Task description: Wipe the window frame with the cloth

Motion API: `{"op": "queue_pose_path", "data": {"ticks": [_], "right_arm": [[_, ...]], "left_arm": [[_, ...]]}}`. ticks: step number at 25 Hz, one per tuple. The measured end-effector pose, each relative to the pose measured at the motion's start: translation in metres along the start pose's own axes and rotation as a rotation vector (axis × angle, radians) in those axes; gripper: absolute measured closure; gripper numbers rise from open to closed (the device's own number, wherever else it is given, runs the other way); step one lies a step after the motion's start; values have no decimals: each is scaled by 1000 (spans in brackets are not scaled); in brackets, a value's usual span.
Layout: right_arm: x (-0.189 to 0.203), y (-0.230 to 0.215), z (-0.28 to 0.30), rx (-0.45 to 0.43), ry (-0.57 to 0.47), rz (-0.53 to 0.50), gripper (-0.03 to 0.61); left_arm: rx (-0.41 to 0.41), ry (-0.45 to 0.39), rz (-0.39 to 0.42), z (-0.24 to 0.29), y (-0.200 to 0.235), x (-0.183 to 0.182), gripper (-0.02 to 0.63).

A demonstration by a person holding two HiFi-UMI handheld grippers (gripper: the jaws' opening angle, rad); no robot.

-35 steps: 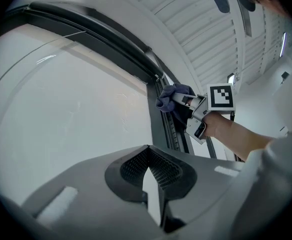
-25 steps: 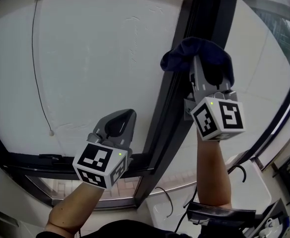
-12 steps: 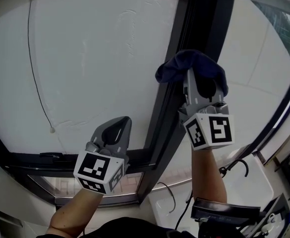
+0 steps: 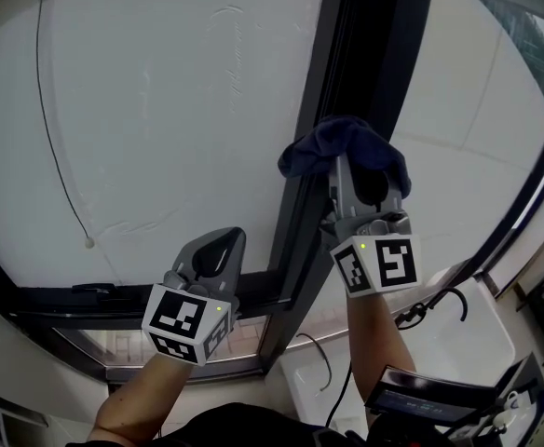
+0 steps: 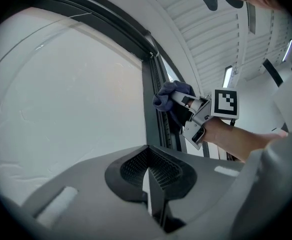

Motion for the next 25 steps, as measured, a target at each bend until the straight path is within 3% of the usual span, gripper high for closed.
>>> {"op": "queue_pose_path", "data": {"ticks": [25], "right_arm": [[74,28,-72,22,105,96,512]], "left_arm": [[0,111,-71,-4,-1,61,620]]}}
Point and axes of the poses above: the fingertips, and each gripper's own axes: z forward along the fingers, y to its left, x out of its underside, the point moved 10 cm from there along -z, backward along the fingers, and after that the axes turned 2 degrees about z, right-handed, at the moved point
